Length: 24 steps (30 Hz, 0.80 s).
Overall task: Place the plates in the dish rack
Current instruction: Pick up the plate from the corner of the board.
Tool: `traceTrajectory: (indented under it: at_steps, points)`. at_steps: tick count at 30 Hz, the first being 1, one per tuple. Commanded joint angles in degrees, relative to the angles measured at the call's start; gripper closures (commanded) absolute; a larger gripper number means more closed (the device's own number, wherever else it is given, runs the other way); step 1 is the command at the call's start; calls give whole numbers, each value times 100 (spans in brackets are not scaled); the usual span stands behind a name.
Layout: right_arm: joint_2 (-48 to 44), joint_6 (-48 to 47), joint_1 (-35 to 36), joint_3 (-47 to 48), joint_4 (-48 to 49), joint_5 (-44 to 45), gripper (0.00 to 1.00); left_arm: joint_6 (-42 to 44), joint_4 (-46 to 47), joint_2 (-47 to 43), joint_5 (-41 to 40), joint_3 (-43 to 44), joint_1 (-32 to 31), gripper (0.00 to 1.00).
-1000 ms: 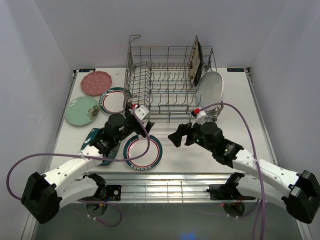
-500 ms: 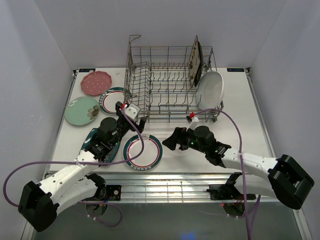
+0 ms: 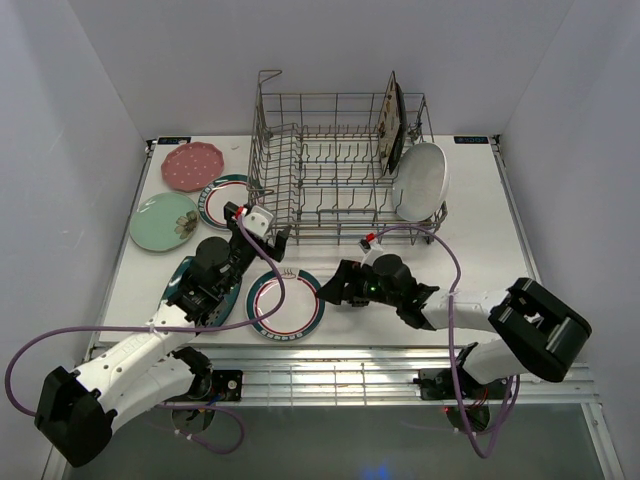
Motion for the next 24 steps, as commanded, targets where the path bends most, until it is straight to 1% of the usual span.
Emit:
traceTrajectory:
  at_steps: [1,11,17,20,24]
  points:
    - [294,284,43,49,745,-297,15,-32,149,-119,-78,-81,41,2]
    - [1024,381,87,277,1053,-482,21,-32,149,-102,-43,-81,41,2]
    - [1472,521,104,374,1440,-693,25,-32,149,-111,-34,-90,41,2]
    - [1622,583,157,418,1581,-658,27,-32,149,-102,-25,-90,41,2]
    - [1745,627,227,436,1686,-570,31,-40,149,-119,-25,-90,41,2]
